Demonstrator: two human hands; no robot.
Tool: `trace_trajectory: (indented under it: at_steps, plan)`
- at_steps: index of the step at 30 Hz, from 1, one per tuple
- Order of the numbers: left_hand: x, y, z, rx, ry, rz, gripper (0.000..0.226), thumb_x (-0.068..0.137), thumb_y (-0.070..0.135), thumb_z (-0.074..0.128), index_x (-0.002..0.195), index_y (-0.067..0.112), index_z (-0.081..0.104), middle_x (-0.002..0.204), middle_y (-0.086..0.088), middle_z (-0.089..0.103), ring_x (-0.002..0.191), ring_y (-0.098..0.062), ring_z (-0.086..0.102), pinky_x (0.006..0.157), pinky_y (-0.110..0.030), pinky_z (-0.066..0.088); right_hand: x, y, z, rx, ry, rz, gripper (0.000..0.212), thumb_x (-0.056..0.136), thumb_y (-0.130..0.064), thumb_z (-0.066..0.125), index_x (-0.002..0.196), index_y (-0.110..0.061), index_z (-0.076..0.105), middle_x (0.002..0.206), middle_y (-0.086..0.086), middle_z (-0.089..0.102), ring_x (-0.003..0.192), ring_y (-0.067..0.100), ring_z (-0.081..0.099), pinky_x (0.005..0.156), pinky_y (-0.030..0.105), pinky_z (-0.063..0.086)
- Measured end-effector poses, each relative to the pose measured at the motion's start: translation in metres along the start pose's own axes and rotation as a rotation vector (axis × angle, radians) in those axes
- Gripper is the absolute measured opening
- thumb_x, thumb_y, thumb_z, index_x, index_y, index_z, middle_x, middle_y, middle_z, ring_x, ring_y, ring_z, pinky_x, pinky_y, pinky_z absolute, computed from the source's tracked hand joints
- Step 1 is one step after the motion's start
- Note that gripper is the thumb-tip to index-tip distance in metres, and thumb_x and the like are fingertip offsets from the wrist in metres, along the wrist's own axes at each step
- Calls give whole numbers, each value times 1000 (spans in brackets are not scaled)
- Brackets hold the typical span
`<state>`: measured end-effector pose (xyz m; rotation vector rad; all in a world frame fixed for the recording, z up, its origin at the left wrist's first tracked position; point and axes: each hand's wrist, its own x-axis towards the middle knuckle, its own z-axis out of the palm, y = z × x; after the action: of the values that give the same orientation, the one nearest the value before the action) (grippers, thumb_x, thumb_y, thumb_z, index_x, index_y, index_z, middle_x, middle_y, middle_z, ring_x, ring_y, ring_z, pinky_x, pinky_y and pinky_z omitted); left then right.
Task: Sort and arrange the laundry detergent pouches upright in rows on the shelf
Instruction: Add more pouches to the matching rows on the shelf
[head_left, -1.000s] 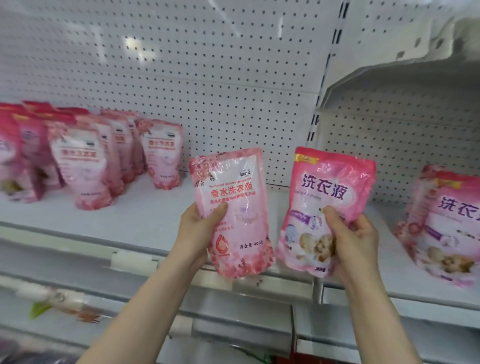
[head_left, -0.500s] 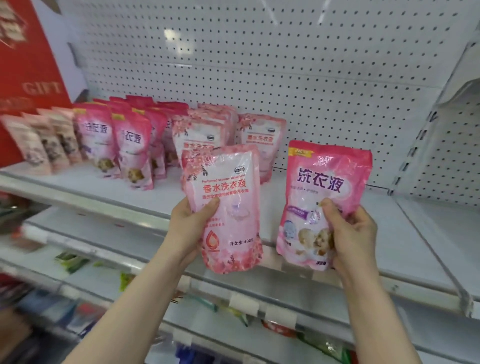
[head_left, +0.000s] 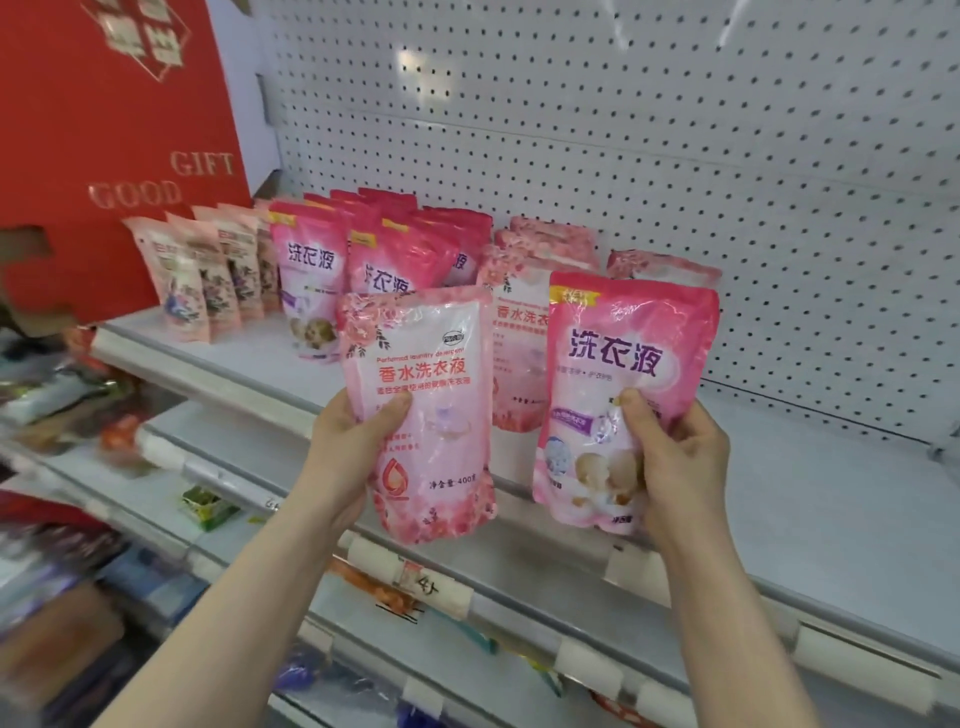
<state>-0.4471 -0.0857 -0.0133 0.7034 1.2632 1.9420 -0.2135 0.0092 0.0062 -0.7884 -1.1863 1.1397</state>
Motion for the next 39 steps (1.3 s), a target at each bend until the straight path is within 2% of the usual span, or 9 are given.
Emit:
trace_trajectory:
  at_steps: [7, 14, 19, 22, 26, 29, 32, 36, 39]
  plan:
    - [27, 1, -25, -34, 53, 52, 28, 87, 7, 62, 115, 9, 64, 103, -8, 74, 90, -23, 72, 68, -32, 60, 12, 12, 32, 44, -62, -12, 12, 89, -8, 69, 99, -15, 70, 93, 3, 78, 88, 22, 74, 72, 34, 61]
    - [53, 8, -68, -43, 70, 81, 25, 88, 8, 62, 113, 12, 64, 105, -6, 74, 91, -21, 72, 68, -30, 60, -1, 30, 88, -9, -154, -67, 20, 89, -10, 69, 82, -27, 76, 90, 5, 77, 90, 28, 73, 80, 47, 60]
    - [75, 32, -132, -22, 60, 121, 23, 89, 7, 59, 110, 16, 65, 102, -1, 75, 90, -18, 72, 67, -29, 60, -15, 45, 151, 40, -141, -35, 10, 90, -10, 68, 95, -17, 72, 95, 7, 77, 93, 29, 73, 82, 49, 59]
    - [93, 52, -180, -8, 76, 124, 22, 90, 8, 59, 107, 20, 65, 99, 3, 75, 88, -16, 73, 63, -27, 59, -21, 55, 199, 72, -105, -17, 13, 89, -11, 69, 92, -23, 74, 96, 5, 77, 94, 27, 73, 82, 46, 59]
    - [120, 68, -233, -3, 92, 124, 29, 90, 6, 59, 117, 16, 63, 104, 2, 74, 93, -15, 71, 67, -28, 60, -21, 73, 264, 40, -67, -17, 10, 89, -18, 71, 84, -26, 73, 82, 10, 68, 64, 25, 60, 59, 36, 52]
    - [134, 79, -260, 14, 86, 116, 23, 90, 6, 59, 106, 21, 65, 101, 4, 75, 89, -13, 72, 64, -25, 59, -14, 86, 313, 1, -50, 14, 7, 91, -13, 69, 86, -17, 68, 77, 13, 59, 56, 12, 54, 53, 24, 47]
    - [145, 90, -277, 43, 43, 120, 24, 90, 6, 58, 96, 28, 65, 95, 8, 76, 84, -11, 73, 66, -28, 60, 0, 96, 349, -46, -14, -16, 2, 90, -16, 71, 88, -16, 70, 83, 17, 69, 72, 10, 61, 70, 26, 51]
    - [161, 99, -291, 62, 7, 98, 21, 90, 7, 58, 99, 26, 64, 96, 5, 76, 84, -15, 73, 62, -30, 61, 13, 113, 371, -75, -5, 44, 5, 87, -26, 74, 88, -22, 72, 89, 5, 75, 87, 20, 70, 88, 46, 57]
    - [173, 102, -295, 87, -39, 82, 21, 90, 6, 57, 106, 19, 64, 99, 0, 75, 85, -18, 73, 60, -29, 59, 5, 125, 377, -113, -44, 74, 12, 87, -19, 73, 95, -27, 70, 95, -1, 76, 94, 19, 72, 91, 52, 56]
